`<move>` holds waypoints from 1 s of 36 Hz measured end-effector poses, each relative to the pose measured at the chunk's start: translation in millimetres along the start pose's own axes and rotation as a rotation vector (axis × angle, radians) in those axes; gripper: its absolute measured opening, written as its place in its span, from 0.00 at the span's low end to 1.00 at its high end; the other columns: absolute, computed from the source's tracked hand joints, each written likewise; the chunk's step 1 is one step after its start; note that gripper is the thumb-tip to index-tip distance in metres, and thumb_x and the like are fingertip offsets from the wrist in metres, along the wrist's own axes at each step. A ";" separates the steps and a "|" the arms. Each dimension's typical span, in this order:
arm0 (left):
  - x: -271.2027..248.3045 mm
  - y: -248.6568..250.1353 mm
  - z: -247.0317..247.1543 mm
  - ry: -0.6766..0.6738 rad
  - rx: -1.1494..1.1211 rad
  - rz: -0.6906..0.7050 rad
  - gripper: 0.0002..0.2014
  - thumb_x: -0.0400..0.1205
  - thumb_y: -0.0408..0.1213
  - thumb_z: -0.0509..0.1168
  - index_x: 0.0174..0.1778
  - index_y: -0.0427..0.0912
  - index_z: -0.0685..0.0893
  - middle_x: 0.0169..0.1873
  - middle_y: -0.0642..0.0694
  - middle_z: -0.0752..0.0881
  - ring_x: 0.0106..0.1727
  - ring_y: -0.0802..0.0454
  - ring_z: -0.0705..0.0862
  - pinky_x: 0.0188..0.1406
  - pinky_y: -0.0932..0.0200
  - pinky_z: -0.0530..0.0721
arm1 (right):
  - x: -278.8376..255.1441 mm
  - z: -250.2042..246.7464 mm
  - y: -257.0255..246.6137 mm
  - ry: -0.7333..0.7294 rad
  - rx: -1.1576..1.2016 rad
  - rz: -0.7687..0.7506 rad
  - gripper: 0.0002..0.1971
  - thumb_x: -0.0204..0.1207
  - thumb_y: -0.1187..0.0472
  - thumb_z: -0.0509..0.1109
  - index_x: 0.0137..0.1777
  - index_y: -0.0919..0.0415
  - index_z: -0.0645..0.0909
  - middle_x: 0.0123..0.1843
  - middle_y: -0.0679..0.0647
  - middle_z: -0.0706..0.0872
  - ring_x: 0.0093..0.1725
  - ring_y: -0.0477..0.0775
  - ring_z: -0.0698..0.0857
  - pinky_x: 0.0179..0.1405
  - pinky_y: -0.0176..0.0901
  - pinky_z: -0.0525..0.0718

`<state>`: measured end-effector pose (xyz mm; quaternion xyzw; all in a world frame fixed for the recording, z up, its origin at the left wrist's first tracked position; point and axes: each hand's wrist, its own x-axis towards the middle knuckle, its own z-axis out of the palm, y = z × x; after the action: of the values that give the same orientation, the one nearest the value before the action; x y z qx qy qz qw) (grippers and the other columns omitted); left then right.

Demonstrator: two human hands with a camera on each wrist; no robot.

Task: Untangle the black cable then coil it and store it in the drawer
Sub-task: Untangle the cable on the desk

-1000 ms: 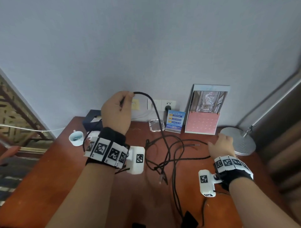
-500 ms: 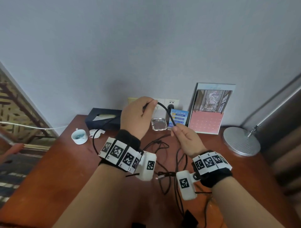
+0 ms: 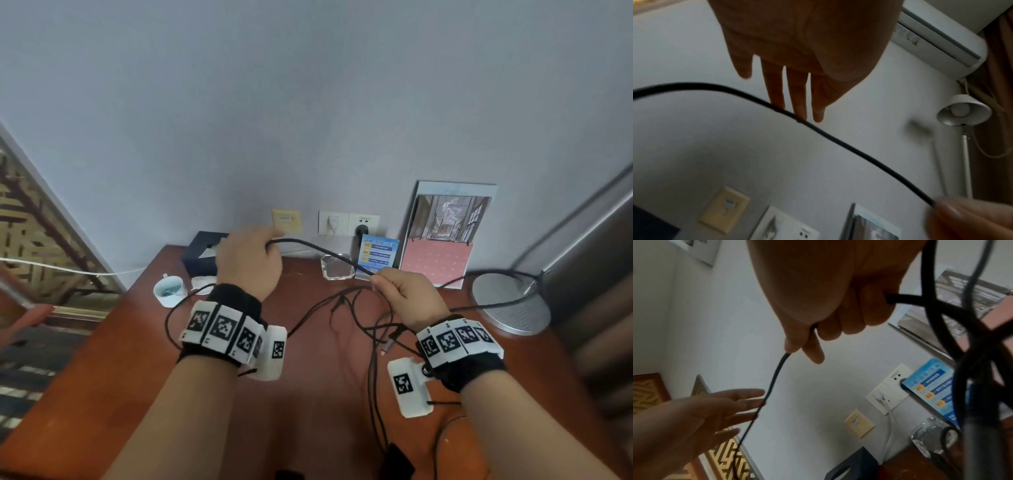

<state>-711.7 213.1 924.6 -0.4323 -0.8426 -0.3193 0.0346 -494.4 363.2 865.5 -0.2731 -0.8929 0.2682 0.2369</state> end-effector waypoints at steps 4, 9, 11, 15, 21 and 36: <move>-8.4 17.8 14.9 -0.191 -0.064 0.120 0.19 0.78 0.31 0.61 0.61 0.49 0.86 0.59 0.45 0.87 0.63 0.44 0.81 0.69 0.51 0.75 | 7.9 4.5 -9.2 -0.008 -0.066 -0.039 0.17 0.83 0.46 0.58 0.36 0.54 0.77 0.31 0.49 0.82 0.35 0.52 0.81 0.40 0.48 0.80; -32.5 59.8 30.1 -0.413 0.038 0.310 0.04 0.77 0.37 0.60 0.42 0.45 0.79 0.40 0.49 0.85 0.45 0.44 0.82 0.56 0.47 0.79 | 11.1 9.1 -31.9 -0.083 -0.074 -0.154 0.25 0.77 0.37 0.50 0.42 0.53 0.82 0.36 0.48 0.86 0.39 0.50 0.82 0.41 0.48 0.80; -36.9 63.4 36.7 -0.427 0.013 0.291 0.03 0.77 0.40 0.59 0.40 0.45 0.72 0.37 0.50 0.78 0.41 0.44 0.78 0.48 0.47 0.79 | 12.5 8.7 -36.8 -0.072 -0.040 -0.161 0.23 0.77 0.40 0.51 0.43 0.53 0.82 0.36 0.46 0.85 0.38 0.48 0.81 0.39 0.45 0.77; -35.4 55.5 36.1 -0.387 -0.123 0.249 0.11 0.77 0.48 0.56 0.48 0.47 0.79 0.41 0.49 0.86 0.46 0.44 0.83 0.47 0.52 0.78 | 9.4 3.4 -41.2 -0.058 0.074 -0.167 0.14 0.79 0.49 0.58 0.44 0.55 0.82 0.36 0.46 0.84 0.37 0.42 0.80 0.39 0.38 0.75; -27.3 40.7 22.0 -0.323 -0.215 0.271 0.09 0.81 0.51 0.67 0.42 0.52 0.88 0.32 0.60 0.84 0.42 0.57 0.83 0.44 0.60 0.76 | 7.8 -23.2 -26.6 -0.109 -0.076 -0.014 0.11 0.83 0.60 0.57 0.54 0.53 0.82 0.46 0.39 0.82 0.48 0.44 0.81 0.49 0.38 0.75; -30.4 41.6 19.1 -0.238 -0.445 0.391 0.13 0.80 0.52 0.64 0.44 0.50 0.90 0.38 0.56 0.90 0.43 0.59 0.87 0.49 0.47 0.84 | -0.2 1.5 -7.5 -0.458 -0.078 0.100 0.11 0.77 0.55 0.70 0.55 0.37 0.84 0.54 0.37 0.87 0.58 0.38 0.83 0.58 0.32 0.76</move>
<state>-657.4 220.0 920.5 -0.6175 -0.6510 -0.4303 -0.0991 -497.8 357.3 868.9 -0.2580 -0.9184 0.2999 0.0041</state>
